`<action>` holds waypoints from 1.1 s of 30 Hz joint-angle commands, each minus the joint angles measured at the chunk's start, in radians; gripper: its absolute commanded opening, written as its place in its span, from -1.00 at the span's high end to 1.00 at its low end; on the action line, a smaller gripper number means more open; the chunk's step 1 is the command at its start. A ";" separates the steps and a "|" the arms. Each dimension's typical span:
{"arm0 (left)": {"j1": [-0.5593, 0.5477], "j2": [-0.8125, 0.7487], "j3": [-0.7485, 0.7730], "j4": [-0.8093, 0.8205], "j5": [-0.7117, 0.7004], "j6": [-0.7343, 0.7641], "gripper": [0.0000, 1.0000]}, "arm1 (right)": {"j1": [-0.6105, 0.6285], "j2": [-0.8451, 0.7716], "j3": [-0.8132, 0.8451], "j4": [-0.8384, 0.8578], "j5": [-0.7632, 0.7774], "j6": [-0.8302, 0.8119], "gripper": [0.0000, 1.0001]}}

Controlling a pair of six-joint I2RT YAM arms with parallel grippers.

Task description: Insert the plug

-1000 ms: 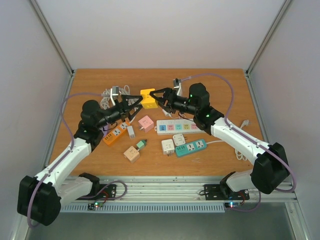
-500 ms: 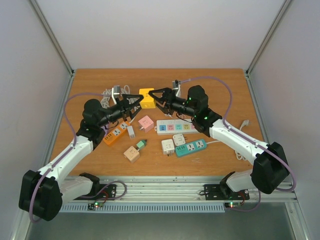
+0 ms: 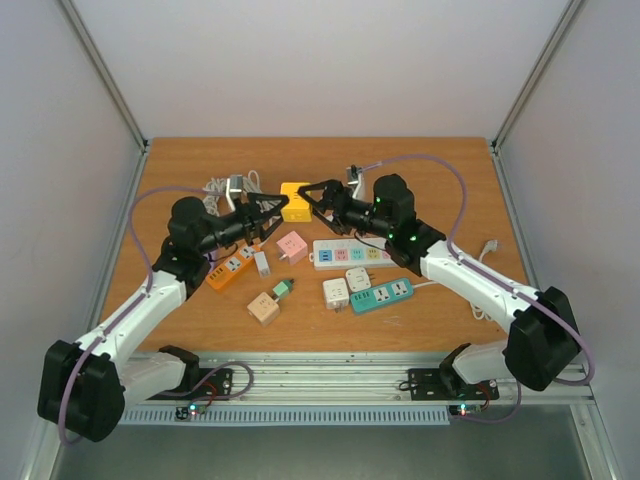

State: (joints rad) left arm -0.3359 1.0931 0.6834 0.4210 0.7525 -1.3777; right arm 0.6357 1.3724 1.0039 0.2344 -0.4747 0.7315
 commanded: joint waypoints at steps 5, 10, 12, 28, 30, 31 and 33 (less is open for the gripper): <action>0.007 -0.024 0.164 -0.597 -0.021 0.468 -0.08 | 0.007 -0.113 0.124 -0.547 0.095 -0.767 -0.90; 0.008 0.036 0.256 -0.855 0.057 0.728 -0.07 | 0.069 -0.123 0.162 -0.690 0.057 -1.131 -0.87; 0.007 0.048 0.270 -0.899 0.081 0.763 -0.06 | 0.117 -0.088 0.204 -0.758 0.132 -1.218 -0.87; 0.008 0.062 0.309 -1.004 0.141 0.865 -0.05 | 0.262 0.192 0.458 -0.962 0.342 -1.407 -0.70; 0.007 0.062 0.311 -1.009 0.135 0.871 -0.06 | 0.262 0.197 0.465 -0.969 0.325 -1.401 -0.48; 0.008 0.062 0.311 -1.010 0.133 0.871 -0.07 | 0.262 0.197 0.466 -0.968 0.320 -1.396 -0.35; 0.008 0.061 0.315 -1.014 0.123 0.870 -0.18 | 0.262 0.196 0.461 -0.961 0.331 -1.374 -0.10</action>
State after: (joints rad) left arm -0.3302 1.1587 0.9665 -0.5968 0.8551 -0.5327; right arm 0.8963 1.5684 1.4384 -0.7078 -0.1699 -0.6537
